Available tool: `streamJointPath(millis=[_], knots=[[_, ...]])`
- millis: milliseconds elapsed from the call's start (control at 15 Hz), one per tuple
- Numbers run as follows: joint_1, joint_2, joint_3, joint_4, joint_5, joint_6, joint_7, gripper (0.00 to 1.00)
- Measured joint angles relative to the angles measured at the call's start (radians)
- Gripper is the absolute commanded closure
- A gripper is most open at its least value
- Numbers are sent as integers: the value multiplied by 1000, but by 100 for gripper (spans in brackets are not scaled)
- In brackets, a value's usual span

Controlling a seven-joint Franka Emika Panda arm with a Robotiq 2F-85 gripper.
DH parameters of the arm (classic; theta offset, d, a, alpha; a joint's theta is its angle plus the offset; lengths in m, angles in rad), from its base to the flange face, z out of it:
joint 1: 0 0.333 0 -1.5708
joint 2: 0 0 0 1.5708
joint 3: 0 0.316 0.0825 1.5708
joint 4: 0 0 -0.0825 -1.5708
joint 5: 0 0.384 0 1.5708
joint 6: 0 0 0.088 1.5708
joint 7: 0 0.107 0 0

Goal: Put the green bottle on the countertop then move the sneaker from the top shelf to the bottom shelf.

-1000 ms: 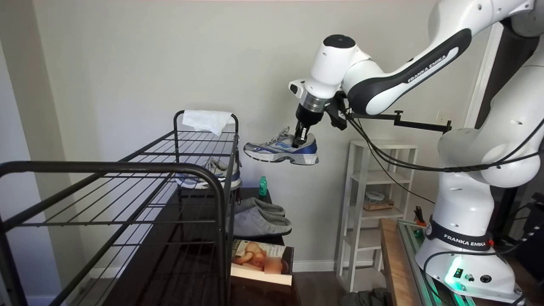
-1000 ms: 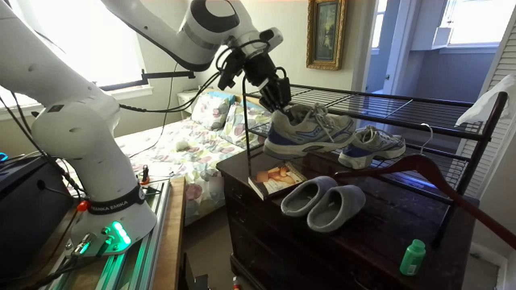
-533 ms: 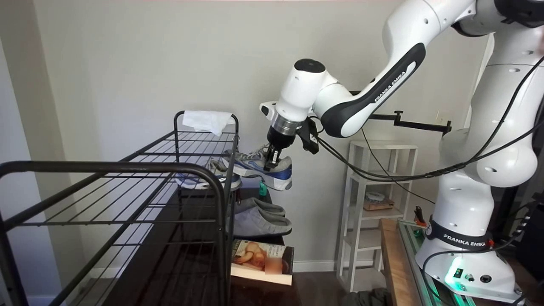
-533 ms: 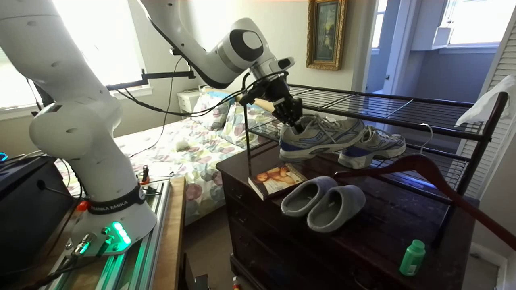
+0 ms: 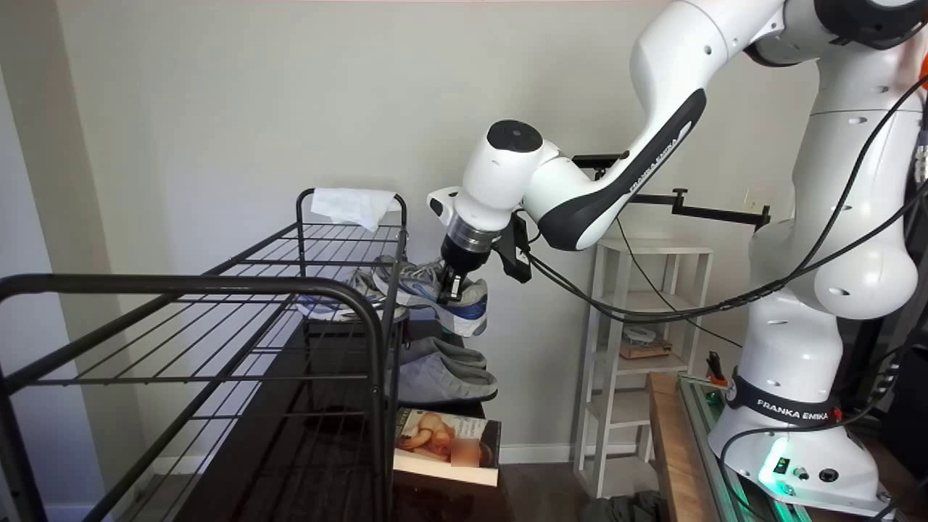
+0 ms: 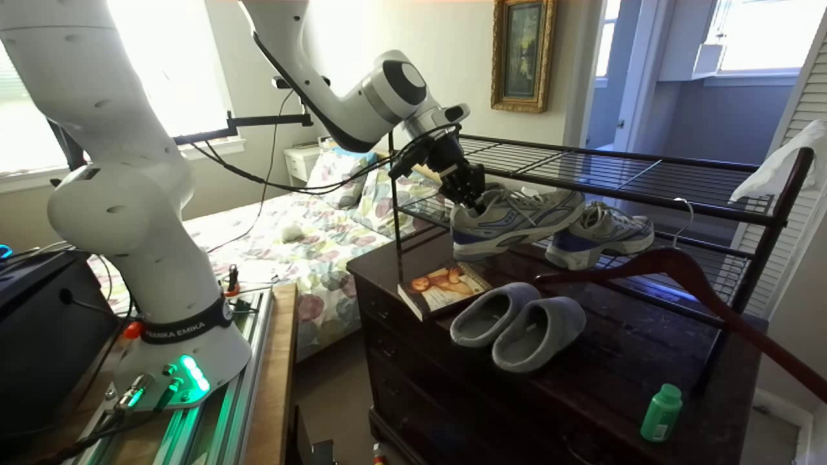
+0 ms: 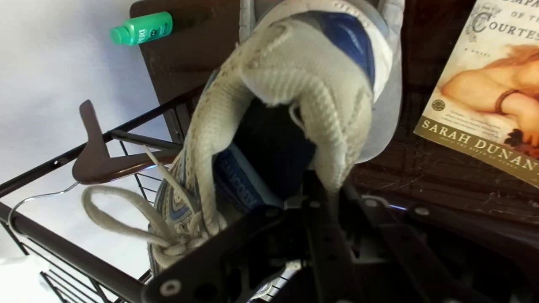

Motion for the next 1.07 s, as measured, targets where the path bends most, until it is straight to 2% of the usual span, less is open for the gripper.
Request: streamJointPath(millis=[200,667,867,1067], knots=[[13,50,4,38,-85,-21,-5,97],[110,206,5,193,-177,-126,-25,97],[117,235,-9,232,-214,-126,35,97],[111,237,-51,249,-274,-104,157,97]])
